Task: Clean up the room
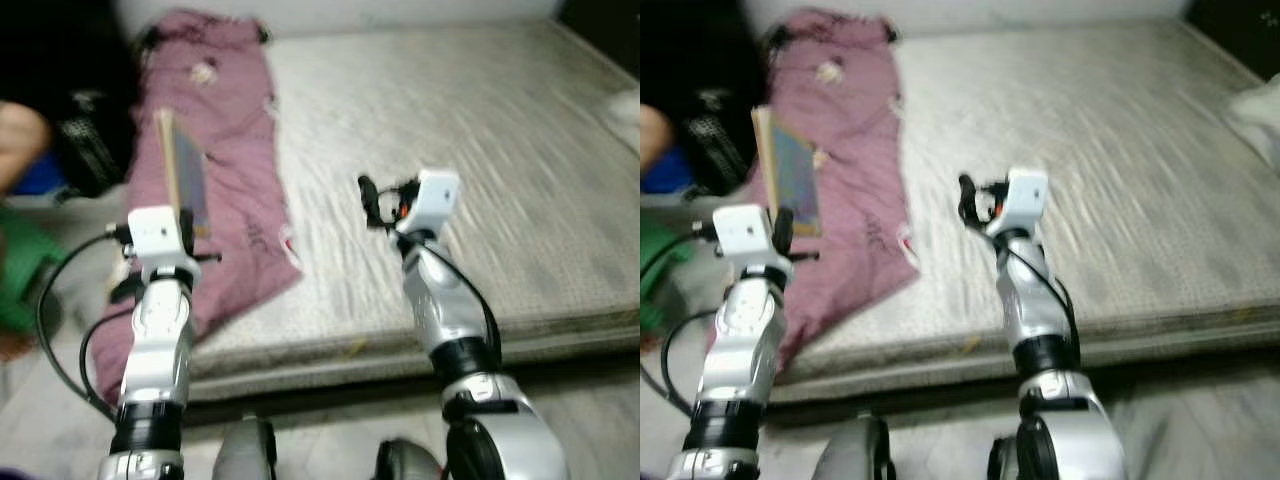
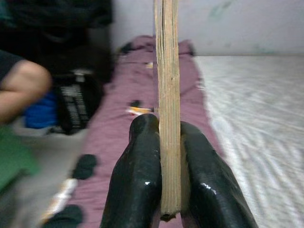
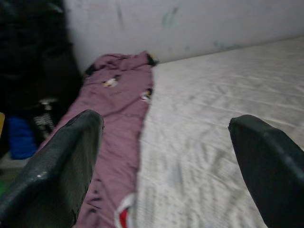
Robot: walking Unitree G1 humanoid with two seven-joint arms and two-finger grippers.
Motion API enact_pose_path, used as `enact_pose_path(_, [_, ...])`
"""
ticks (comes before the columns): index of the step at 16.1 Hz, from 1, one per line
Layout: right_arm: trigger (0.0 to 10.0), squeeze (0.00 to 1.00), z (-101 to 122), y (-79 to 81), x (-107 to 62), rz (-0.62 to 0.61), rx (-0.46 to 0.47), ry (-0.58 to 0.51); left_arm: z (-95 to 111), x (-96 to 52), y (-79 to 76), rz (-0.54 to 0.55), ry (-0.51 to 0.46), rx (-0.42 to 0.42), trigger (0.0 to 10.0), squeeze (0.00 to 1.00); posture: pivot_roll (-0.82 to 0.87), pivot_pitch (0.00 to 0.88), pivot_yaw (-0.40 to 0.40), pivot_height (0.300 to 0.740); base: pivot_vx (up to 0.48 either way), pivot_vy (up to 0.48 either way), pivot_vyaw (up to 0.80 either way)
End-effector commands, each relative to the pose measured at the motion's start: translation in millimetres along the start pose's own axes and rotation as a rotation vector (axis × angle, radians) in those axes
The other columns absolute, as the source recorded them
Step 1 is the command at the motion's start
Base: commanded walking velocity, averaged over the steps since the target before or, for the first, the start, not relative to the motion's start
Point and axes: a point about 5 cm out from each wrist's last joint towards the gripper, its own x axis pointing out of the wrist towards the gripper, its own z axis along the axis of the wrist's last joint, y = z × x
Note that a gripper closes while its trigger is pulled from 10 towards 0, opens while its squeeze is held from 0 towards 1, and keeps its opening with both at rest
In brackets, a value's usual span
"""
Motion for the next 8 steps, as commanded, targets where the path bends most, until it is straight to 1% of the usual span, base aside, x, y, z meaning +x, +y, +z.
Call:
enact_pose_path(1, [10.0, 0.0, -3.9, 0.6, -3.8, -0.002, -0.004, 0.006, 4.6, -0.4, -1.0, -0.006, -0.028, 0.029, 10.0, 0.0, 0.01, 0.0, 0.048, 0.74, 0.0, 0.0, 0.0])
enact_pose_path(3, [10.0, 0.0, -4.2, -2.7, -4.4, -0.019, -0.011, 0.007, 4.9, 0.6, -4.7, -0.043, -0.036, 0.053, 10.0, 0.0, 0.0, 0.0, 0.051, 0.74, 0.0, 0.0, 0.0])
enact_pose_path(4, [10.0, 0.0, -5.4, -3.7, -5.1, -0.024, -0.016, 0.01, 2.3, 1.8, -4.9, -0.073, -0.031, 0.052, 10.0, 0.0, -0.01, 0.0, 0.05, 0.74, 0.0, 0.0, 0.0])
enact_pose_path(5, [10.0, 0.0, -6.1, -3.6, -6.2, -0.019, -0.025, 0.012, 0.4, 2.8, -3.3, -0.067, -0.023, 0.059, 10.0, 0.0, -0.01, 0.0, 0.048, 0.74, 0.0, 0.0, 0.0])
enact_pose_path(7, [10.0, 0.0, -8.1, -6.9, -9.7, -0.012, -0.042, 0.023, -6.0, 4.8, -1.5, 0.003, 0.033, 0.051, 10.0, 0.0, -0.02, 0.0, 0.038, 0.74, 0.0, 0.0, 0.0])
enact_pose_path(8, [10.0, 0.0, -9.8, -8.9, -12.3, -0.005, -0.047, 0.031, -7.3, 2.8, -2.4, 0.034, 0.039, 0.061, 10.0, 0.0, -0.02, 0.0, 0.03, 0.74, 0.0, 0.0, 0.0])
